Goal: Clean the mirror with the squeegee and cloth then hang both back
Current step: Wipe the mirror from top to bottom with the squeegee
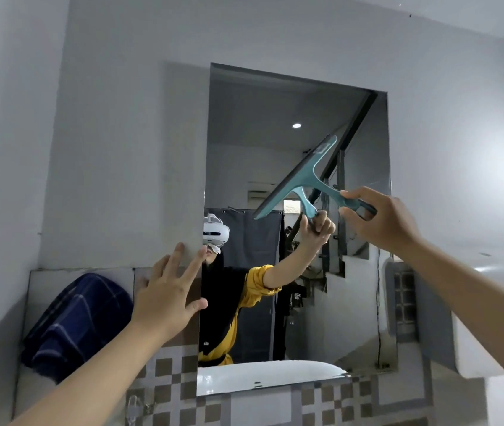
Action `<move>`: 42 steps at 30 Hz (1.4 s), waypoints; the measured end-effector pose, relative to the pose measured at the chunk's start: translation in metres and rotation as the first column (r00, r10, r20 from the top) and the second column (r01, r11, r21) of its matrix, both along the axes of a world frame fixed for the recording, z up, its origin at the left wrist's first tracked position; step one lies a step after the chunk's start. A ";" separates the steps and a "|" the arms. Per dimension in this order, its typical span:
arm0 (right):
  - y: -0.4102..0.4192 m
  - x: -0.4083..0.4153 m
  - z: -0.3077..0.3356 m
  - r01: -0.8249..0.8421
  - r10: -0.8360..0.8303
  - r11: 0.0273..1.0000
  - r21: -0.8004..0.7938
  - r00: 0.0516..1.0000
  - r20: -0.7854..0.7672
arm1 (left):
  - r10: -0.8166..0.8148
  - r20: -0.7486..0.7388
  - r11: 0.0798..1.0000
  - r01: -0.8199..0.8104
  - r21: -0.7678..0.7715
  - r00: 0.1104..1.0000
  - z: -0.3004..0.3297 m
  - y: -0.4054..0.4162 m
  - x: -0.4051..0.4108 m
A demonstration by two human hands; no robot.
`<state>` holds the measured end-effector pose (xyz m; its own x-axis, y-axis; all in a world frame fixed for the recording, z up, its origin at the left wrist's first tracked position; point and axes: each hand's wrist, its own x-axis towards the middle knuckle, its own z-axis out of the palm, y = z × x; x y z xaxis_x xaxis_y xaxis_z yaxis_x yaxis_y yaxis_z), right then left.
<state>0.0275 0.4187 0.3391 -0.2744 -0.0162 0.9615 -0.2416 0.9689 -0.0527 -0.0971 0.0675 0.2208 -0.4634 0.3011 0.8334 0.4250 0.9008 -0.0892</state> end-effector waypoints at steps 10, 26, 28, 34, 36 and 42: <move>0.071 0.024 -0.021 0.018 -0.010 0.957 -0.291 1.000 0.030 | -0.003 0.003 1.000 0.003 -0.006 1.000 0.001 0.000 -0.001; -0.011 0.002 -0.059 -0.240 0.212 0.663 -0.709 0.969 -0.130 | -0.015 0.038 1.000 0.015 0.011 0.999 0.002 0.002 0.001; -0.021 0.004 -0.053 -0.261 0.254 0.594 -0.761 0.958 -0.130 | -0.029 0.051 0.999 0.028 0.018 0.998 0.002 0.001 0.000; -0.057 0.012 -0.038 -0.285 0.328 0.358 -0.889 0.930 -0.166 | -0.062 0.041 0.998 0.060 0.033 0.997 0.001 0.002 0.003; -0.077 0.013 -0.039 -0.312 0.380 0.244 -0.918 0.902 -0.206 | -0.061 0.034 0.998 0.060 0.034 0.998 0.000 0.002 0.004; -0.128 -0.005 -0.048 -0.376 0.357 0.143 -0.916 0.882 -0.306 | -0.009 -0.020 0.999 0.009 -0.039 1.000 -0.013 -0.003 0.008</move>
<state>0.0222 0.2908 0.2906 -0.5084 0.7872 0.3492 -0.5623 0.0037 -0.8270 -0.0889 0.0649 0.2074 -0.4436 0.3378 0.8301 0.4308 0.8926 -0.1330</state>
